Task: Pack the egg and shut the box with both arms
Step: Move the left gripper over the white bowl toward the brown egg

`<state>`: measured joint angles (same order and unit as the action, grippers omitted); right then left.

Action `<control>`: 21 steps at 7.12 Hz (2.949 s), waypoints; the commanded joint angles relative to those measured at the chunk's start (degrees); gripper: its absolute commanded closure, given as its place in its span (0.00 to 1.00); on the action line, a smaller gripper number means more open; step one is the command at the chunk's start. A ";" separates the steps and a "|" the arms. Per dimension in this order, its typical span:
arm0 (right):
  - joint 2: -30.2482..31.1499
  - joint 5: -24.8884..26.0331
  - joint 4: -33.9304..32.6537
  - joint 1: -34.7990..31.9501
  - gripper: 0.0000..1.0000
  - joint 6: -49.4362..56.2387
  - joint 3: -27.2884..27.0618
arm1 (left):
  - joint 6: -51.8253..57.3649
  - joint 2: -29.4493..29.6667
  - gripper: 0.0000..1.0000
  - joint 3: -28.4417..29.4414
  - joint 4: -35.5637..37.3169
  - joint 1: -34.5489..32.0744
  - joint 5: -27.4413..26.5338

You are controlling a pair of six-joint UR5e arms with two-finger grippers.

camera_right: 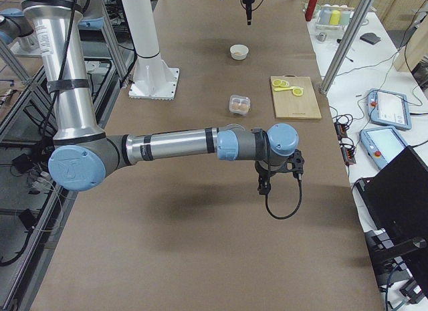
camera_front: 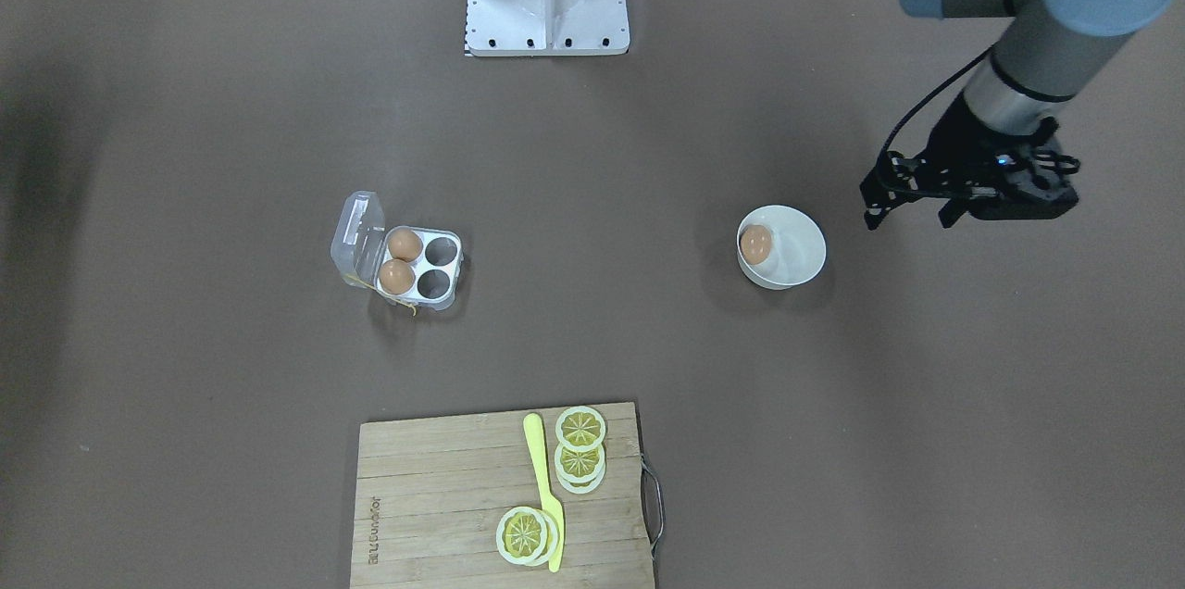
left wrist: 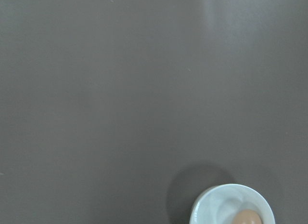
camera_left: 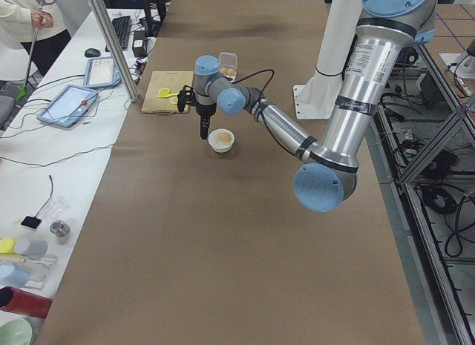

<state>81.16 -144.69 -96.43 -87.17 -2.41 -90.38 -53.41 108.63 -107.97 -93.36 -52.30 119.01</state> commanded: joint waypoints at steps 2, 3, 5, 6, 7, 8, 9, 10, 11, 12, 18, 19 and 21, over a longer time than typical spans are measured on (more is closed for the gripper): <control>-0.65 -0.24 0.01 1.12 0.00 -1.62 -0.50 | -3.99 3.52 0.07 3.37 -0.15 6.33 -3.00; -0.65 -0.24 0.01 1.73 0.00 -2.94 -1.02 | -3.72 3.87 0.07 4.51 -0.24 6.42 -2.91; -0.65 -0.24 0.01 3.31 0.00 -5.83 -2.69 | -3.72 5.44 0.15 7.41 -0.42 8.88 -3.26; -0.65 -0.24 0.01 4.10 0.00 -6.72 -3.05 | -3.72 5.45 0.17 8.04 -1.29 10.02 -3.35; -0.74 -0.33 0.01 4.72 0.00 -6.90 -3.14 | -3.72 5.28 0.18 8.74 -2.25 10.55 -3.35; -0.74 -0.50 0.01 4.90 0.00 -7.43 -3.40 | -3.37 5.28 0.20 9.18 -2.26 10.47 -3.35; -0.74 -0.50 0.01 5.07 0.00 -7.69 -3.40 | -0.85 5.02 0.22 9.18 -2.26 10.38 -3.35; -0.74 -0.59 0.01 5.34 0.00 -7.70 -3.40 | 0.14 4.93 0.24 9.36 -2.26 10.38 -3.26; -0.74 -0.59 0.01 5.51 0.00 -7.70 -3.40 | 0.15 5.10 0.26 9.88 -2.26 10.47 -3.26; -0.74 -0.59 0.01 5.60 0.00 -7.78 -3.40 | 0.15 5.19 0.26 10.06 -2.35 10.47 -3.26; -0.74 -0.59 0.01 5.95 0.00 -7.78 -3.31 | 0.06 5.54 0.28 11.29 -2.53 10.55 -3.26; -0.65 -0.59 0.01 5.87 0.00 -7.78 -3.23 | -0.03 5.89 0.28 11.29 -2.53 10.55 -3.26; -0.65 -0.59 0.01 5.87 0.00 -7.78 -3.05 | -0.20 6.07 0.28 11.38 -2.53 10.55 -3.26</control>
<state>80.50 -145.28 -96.42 -81.29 -10.19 -93.54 -53.47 114.56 -96.63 -95.89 -41.75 115.75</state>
